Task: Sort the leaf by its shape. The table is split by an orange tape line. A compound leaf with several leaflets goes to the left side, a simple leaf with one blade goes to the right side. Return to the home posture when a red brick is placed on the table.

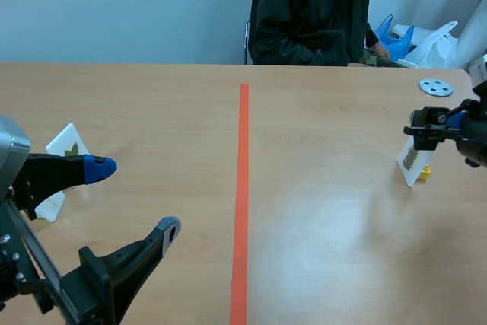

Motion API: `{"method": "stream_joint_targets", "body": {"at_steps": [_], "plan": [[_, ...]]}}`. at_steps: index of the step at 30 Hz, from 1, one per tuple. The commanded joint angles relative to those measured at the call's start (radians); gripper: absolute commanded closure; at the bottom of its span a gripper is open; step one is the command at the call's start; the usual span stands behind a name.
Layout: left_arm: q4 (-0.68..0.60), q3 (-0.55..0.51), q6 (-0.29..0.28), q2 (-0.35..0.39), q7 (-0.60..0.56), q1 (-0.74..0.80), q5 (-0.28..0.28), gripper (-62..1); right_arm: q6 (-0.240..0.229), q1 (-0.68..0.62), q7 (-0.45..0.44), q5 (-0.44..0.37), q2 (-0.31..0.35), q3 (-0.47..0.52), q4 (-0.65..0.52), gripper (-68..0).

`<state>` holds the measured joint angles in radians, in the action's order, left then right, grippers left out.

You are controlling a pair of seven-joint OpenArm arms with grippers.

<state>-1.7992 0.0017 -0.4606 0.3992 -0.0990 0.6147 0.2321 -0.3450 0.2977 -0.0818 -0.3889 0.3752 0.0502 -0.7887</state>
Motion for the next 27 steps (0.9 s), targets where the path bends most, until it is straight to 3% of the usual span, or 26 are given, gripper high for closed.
{"method": "stream_joint_targets", "body": {"at_steps": [1, 8, 14, 18, 27], "plan": [[-0.002, -0.005, 0.002, 0.000, -0.016, -0.003, 0.010, -62.3, -0.025, 0.006, 0.000, -0.035, 0.039, 0.025, -0.048, -38.9], [-0.001, -0.005, 0.003, 0.000, -0.017, -0.003, 0.010, -62.3, -0.090, -0.058, 0.056, -0.109, 0.088, 0.060, -0.227, -59.5], [-0.001, -0.005, 0.002, 0.000, -0.017, -0.003, 0.010, -62.3, -0.162, -0.157, 0.155, -0.168, 0.115, 0.071, -0.408, -60.1], [-0.001, -0.005, 0.002, 0.000, -0.017, -0.003, 0.010, -62.3, -0.200, -0.247, 0.229, -0.215, 0.118, 0.072, -0.548, -67.9], [-0.001, -0.005, 0.002, 0.000, -0.017, -0.003, 0.010, -62.3, -0.232, -0.490, 0.282, -0.248, 0.117, 0.071, -0.847, -67.9]]}}
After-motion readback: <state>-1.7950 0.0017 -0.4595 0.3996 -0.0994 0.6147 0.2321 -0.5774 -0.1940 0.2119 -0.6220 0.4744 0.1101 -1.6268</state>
